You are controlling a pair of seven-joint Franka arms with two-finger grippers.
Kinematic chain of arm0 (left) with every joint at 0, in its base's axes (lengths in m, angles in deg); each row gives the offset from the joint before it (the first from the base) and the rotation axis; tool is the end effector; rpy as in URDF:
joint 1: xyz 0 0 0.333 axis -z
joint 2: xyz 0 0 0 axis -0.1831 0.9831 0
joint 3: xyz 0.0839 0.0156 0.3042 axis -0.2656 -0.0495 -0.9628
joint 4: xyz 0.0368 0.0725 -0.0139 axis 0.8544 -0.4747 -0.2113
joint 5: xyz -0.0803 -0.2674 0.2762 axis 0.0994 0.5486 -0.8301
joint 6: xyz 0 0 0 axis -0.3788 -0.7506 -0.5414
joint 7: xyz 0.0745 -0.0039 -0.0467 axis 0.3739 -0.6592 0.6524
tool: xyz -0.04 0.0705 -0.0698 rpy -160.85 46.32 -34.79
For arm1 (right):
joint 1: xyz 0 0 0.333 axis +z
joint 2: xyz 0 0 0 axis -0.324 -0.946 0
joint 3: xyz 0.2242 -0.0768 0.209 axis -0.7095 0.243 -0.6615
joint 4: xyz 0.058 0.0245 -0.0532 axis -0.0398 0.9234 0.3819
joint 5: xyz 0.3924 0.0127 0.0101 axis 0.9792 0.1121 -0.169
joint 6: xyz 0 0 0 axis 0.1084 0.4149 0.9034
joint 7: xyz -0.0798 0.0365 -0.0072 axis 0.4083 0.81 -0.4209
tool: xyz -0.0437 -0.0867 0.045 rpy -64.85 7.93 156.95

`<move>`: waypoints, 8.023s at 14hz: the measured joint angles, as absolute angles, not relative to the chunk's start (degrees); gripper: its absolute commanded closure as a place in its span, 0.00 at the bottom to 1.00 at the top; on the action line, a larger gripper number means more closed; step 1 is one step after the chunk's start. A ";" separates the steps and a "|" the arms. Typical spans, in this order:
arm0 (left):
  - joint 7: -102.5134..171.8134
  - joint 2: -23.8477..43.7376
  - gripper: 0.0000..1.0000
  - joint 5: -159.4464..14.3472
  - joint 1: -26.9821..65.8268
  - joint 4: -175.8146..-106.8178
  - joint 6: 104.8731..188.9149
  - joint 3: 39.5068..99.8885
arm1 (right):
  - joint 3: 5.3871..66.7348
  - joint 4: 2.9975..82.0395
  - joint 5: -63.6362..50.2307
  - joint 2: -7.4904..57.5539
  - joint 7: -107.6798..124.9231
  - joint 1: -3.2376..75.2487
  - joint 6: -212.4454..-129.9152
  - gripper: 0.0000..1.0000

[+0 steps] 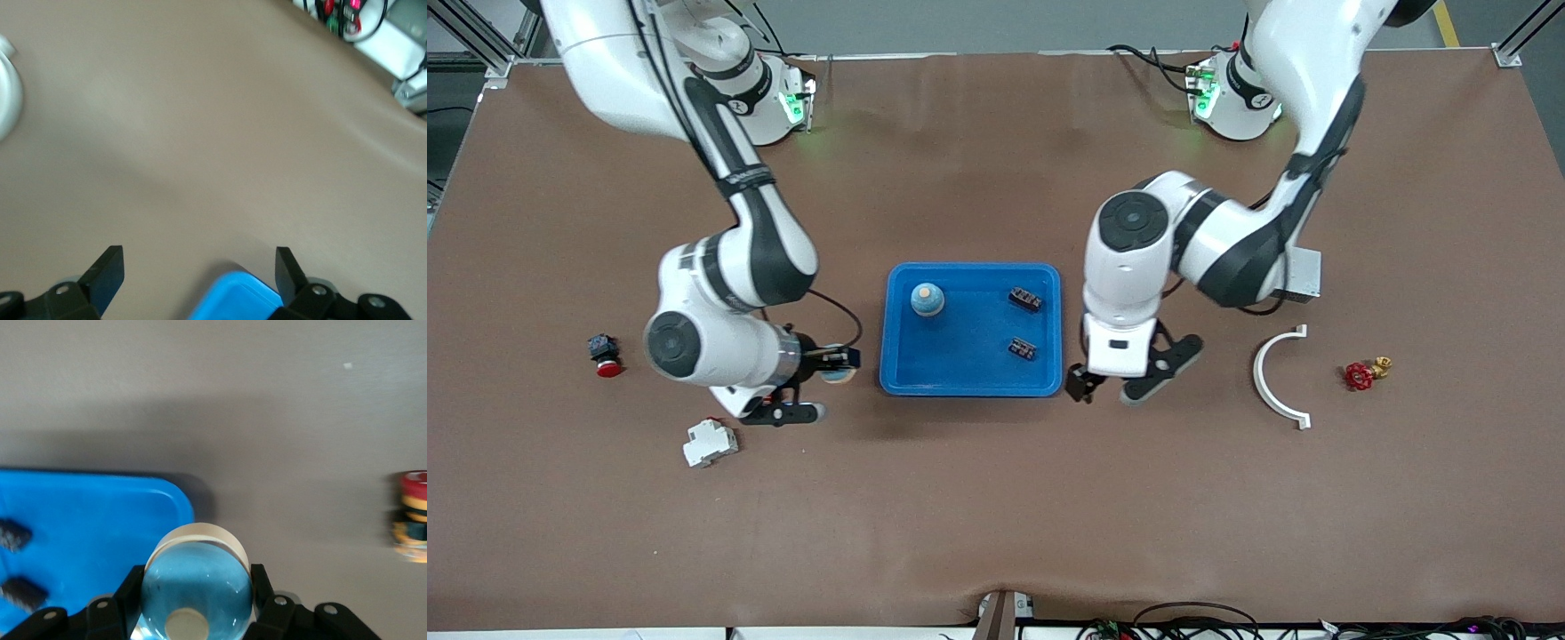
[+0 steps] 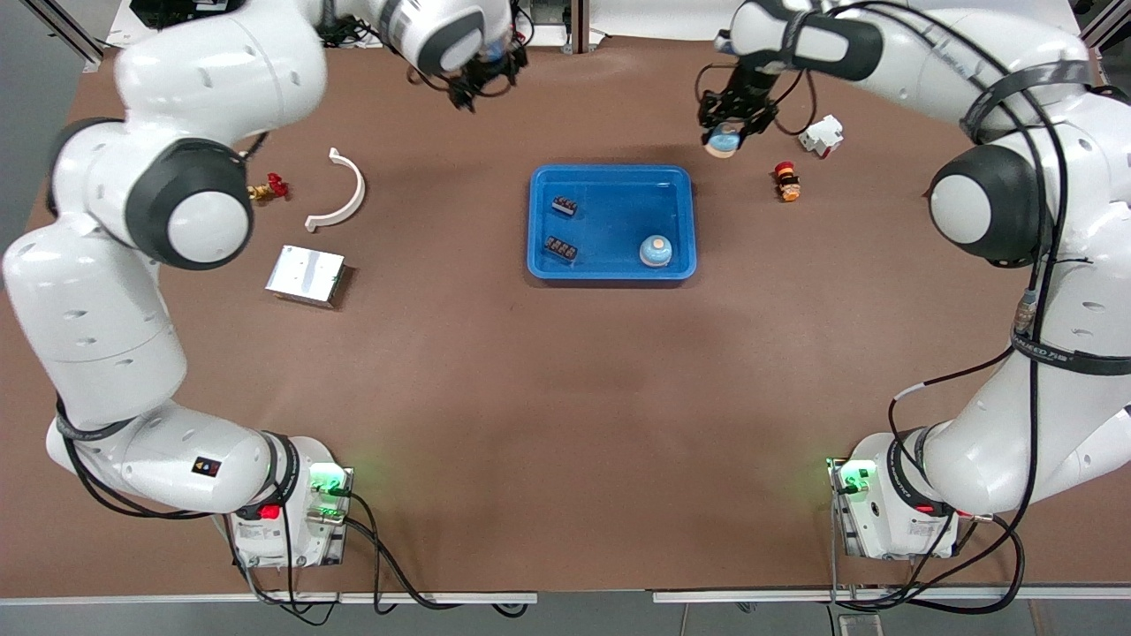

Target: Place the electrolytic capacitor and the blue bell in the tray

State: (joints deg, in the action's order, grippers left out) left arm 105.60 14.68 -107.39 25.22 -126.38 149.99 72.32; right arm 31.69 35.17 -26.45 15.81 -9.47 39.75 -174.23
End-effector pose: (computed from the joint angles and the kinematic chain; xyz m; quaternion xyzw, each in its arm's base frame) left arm 0.6155 -0.3579 0.3980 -0.9494 -0.2863 -0.1288 0.0095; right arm 0.6365 0.2467 0.2931 -0.9911 0.0184 0.0821 0.1035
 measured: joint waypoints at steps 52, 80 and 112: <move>34.97 -18.33 0.00 -83.70 12.67 -131.23 117.28 55.89 | 33.73 30.19 -34.45 29.24 5.90 19.30 -145.53 0.00; 34.95 -18.43 0.00 -83.70 12.71 -130.84 117.47 55.94 | 32.51 31.08 -41.40 45.93 2.43 17.11 -141.45 0.00; 35.05 -18.90 0.00 -83.70 12.71 -130.62 117.54 55.91 | 32.51 28.42 -41.44 43.94 2.42 17.08 -138.06 0.00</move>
State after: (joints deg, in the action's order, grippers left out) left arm 35.05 -18.90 -83.70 12.71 -130.62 117.54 55.91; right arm 32.51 28.42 -41.44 43.94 2.42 17.08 -138.06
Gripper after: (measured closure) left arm 0.000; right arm 0.000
